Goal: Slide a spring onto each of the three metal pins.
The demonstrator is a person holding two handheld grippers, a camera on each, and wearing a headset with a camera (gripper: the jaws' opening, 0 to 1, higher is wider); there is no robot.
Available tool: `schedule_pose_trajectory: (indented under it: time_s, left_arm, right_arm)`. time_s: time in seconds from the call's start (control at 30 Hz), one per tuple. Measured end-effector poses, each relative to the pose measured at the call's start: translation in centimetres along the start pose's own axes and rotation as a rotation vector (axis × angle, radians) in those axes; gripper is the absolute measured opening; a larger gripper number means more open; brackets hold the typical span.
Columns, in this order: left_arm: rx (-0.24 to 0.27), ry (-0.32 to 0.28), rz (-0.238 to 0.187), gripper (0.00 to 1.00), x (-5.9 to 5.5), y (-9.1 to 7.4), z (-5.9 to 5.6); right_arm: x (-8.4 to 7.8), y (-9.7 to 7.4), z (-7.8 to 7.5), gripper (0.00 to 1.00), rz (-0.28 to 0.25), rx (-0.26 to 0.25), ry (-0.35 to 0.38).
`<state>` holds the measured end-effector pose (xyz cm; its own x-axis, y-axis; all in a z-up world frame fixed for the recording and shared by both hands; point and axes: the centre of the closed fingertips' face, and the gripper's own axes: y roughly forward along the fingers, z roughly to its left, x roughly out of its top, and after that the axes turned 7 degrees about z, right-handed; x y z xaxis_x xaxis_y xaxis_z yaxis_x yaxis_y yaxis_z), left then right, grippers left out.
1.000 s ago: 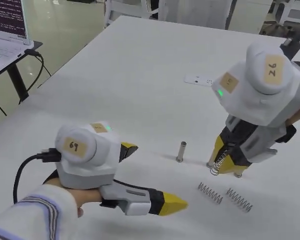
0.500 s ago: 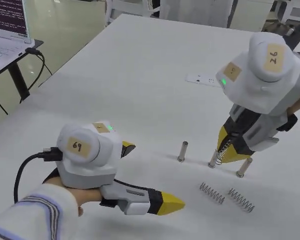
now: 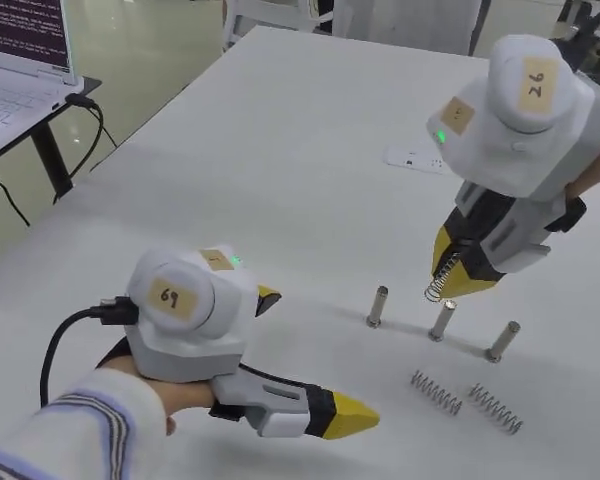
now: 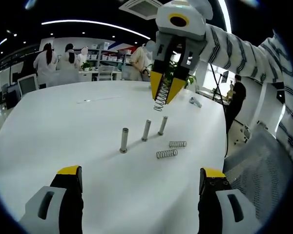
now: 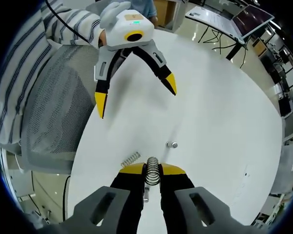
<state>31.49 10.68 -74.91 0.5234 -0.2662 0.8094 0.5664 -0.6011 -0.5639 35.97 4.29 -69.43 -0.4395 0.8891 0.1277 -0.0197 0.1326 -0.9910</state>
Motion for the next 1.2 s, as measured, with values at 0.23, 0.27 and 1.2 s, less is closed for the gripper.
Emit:
schedule_pose_trajectory:
  time_s: [0.23,0.27,1.2]
  left_arm:
    - [0.008,-0.004,0.013,0.98,-0.3,-0.2,0.3]
    - [0.008,-0.004,0.015,0.98,-0.3,-0.2,0.4]
    - [0.013,-0.027,0.026,0.97,-0.8,-0.2,0.7]
  right_arm:
    - [0.3,0.2,-1.3,0.08,0.012,-0.006,-0.012]
    - [0.2,0.2,-1.3,0.08,0.019,-0.008,-0.021]
    - [0.0,2.2,-3.7,0.08,0.054,-0.006,-0.038]
